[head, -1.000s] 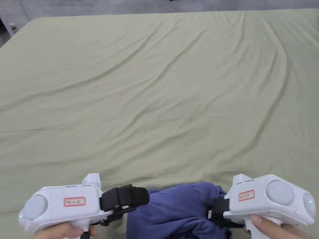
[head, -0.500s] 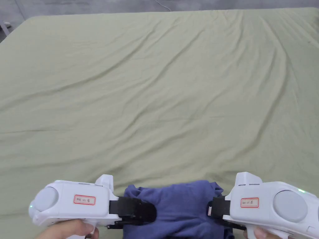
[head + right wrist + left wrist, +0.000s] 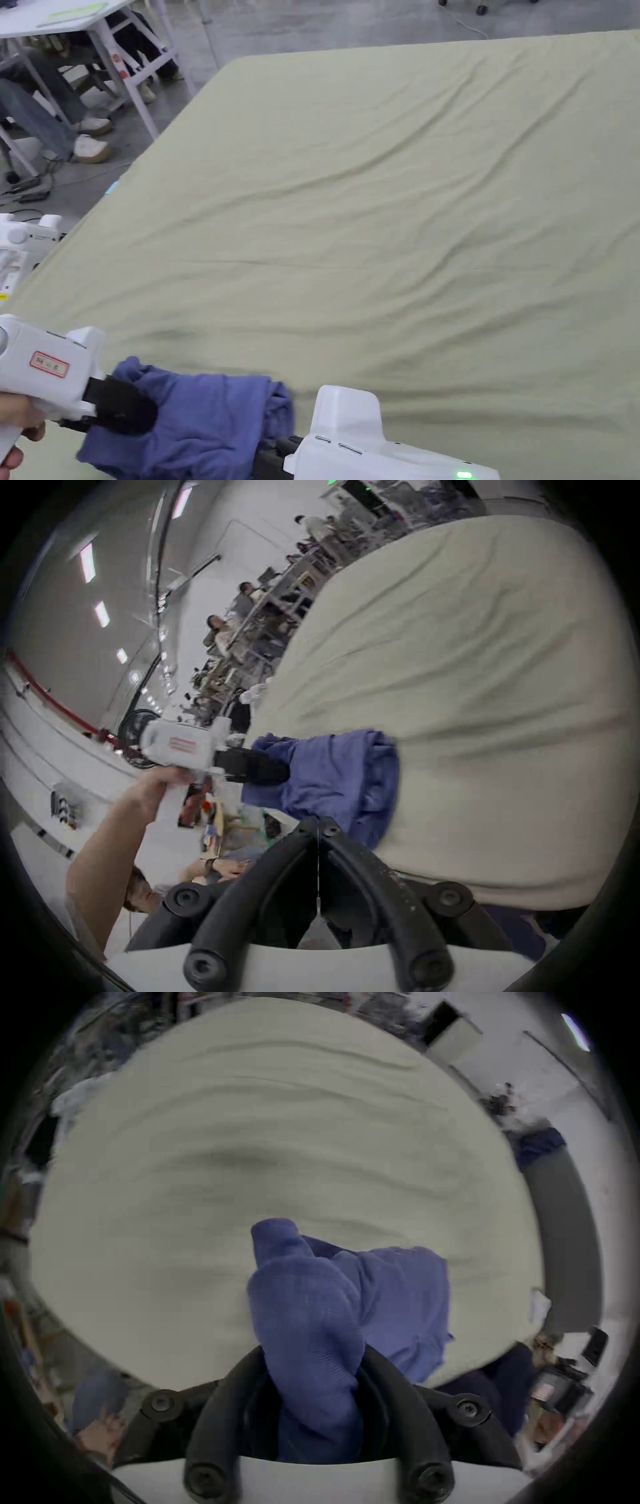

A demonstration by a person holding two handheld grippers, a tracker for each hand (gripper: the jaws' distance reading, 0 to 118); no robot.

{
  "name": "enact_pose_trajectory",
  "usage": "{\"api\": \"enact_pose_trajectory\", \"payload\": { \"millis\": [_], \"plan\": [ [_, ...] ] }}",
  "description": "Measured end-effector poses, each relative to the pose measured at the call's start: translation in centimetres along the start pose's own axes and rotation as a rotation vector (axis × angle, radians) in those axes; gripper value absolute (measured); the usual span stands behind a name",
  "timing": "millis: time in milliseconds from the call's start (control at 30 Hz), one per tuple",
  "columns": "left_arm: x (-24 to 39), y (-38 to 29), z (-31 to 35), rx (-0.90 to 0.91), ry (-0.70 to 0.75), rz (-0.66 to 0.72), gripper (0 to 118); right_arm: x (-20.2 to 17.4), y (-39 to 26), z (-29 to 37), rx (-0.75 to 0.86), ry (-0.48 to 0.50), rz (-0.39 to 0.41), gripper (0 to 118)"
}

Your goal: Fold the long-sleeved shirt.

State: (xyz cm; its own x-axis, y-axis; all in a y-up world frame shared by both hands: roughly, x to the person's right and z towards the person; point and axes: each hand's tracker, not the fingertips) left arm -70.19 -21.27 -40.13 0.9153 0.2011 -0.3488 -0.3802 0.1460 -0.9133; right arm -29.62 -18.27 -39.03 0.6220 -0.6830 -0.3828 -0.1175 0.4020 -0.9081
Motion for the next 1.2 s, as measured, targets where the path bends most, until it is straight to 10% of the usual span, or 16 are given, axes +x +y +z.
{"api": "enact_pose_trajectory", "payload": {
  "millis": [67,200,300,667,767,833,867,967,1200],
  "plan": [
    [-3.5,0.6,-0.4,-0.011,0.078,0.051,23,-0.6,0.2,-0.5,-0.003,0.033,0.000,3],
    [-4.2,0.5,-0.8,0.137,0.406,0.003,118,0.1,0.7,0.4,-0.001,0.049,0.003,3],
    [-2.0,0.3,1.4,0.372,0.417,-0.183,115,1.2,1.0,2.0,0.025,0.025,0.005,3],
    [16.5,-1.9,13.0,0.652,0.207,-0.201,115,3.8,4.9,18.9,0.337,-0.086,0.057,3],
    [25.0,-5.6,19.0,0.872,0.077,-0.291,98,5.0,6.0,28.4,0.554,-0.224,0.107,3],
    [30.3,-8.3,22.1,0.984,0.038,-0.329,14,5.1,6.3,34.1,0.691,-0.325,0.191,3],
    [32.3,-9.3,23.0,1.050,0.026,-0.334,4,4.9,6.3,36.8,0.748,-0.395,0.251,3],
    [39.0,-13.3,25.4,1.250,-0.040,-0.297,4,3.8,6.0,42.7,0.895,-0.644,0.356,3],
    [48.4,-19.1,24.7,1.393,-0.078,-0.339,10,3.9,3.1,48.4,1.026,-0.749,0.400,3]
  ]
}}
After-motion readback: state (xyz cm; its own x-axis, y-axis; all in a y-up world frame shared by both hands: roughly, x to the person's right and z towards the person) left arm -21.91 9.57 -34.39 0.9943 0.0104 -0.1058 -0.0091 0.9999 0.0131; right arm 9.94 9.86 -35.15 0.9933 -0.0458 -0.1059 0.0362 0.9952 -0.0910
